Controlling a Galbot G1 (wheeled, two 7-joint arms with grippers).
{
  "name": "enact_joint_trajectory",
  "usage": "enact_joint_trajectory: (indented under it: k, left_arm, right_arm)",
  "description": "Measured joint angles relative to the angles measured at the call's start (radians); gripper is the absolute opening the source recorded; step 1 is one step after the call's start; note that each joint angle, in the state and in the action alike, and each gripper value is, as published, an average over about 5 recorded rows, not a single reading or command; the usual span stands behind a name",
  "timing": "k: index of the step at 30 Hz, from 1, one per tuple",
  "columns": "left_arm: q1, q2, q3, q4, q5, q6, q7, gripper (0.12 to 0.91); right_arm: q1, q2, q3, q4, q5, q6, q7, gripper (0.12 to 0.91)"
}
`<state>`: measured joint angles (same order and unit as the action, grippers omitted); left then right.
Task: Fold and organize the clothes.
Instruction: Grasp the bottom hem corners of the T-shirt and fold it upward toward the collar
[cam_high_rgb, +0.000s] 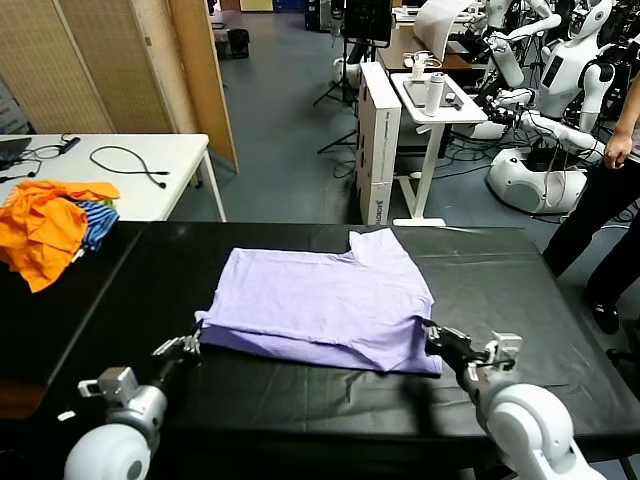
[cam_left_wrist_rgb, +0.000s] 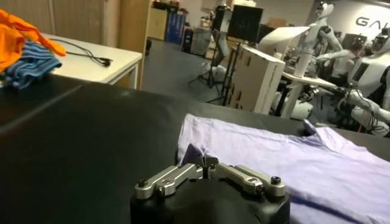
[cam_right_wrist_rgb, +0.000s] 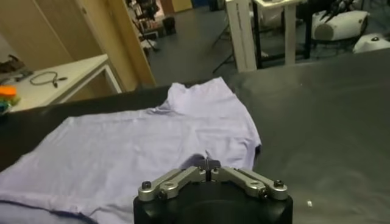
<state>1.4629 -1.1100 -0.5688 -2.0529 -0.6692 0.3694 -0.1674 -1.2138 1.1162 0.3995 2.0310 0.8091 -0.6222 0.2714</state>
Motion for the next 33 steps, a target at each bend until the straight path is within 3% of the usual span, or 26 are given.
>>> enact_joint_trajectory:
  k: [14,19,22,26,30,33]
  left_arm:
    - [-0.113,0.01,0.042,0.139,0.015,0.0,0.002,0.156]
    - [-0.152,0.014,0.065,0.177,0.027,0.0,0.001,0.156]
    - [-0.172,0.013,0.076,0.198,0.036,0.0,-0.002,0.156]
    - [-0.182,0.005,0.077,0.207,0.051,-0.001,-0.001,0.224]
    - [-0.166,-0.004,0.063,0.187,0.061,0.004,-0.004,0.463]
    - [-0.141,-0.006,0.049,0.158,0.068,0.013,-0.006,0.653]
  right_arm:
    - [0.059,0.026,-0.024,-0.09,-0.015,0.025,0.009,0.144]
    - [0.059,0.03,-0.022,-0.104,-0.017,0.03,-0.022,0.158]
    - [0.048,0.026,-0.012,-0.097,-0.018,0.025,-0.053,0.271]
    - [0.022,0.012,0.008,-0.064,-0.019,0.003,-0.07,0.515]
    - [-0.021,-0.009,0.031,-0.014,-0.021,-0.016,-0.07,0.769]
    - [-0.065,-0.028,0.054,0.028,-0.036,-0.017,-0.075,0.879]
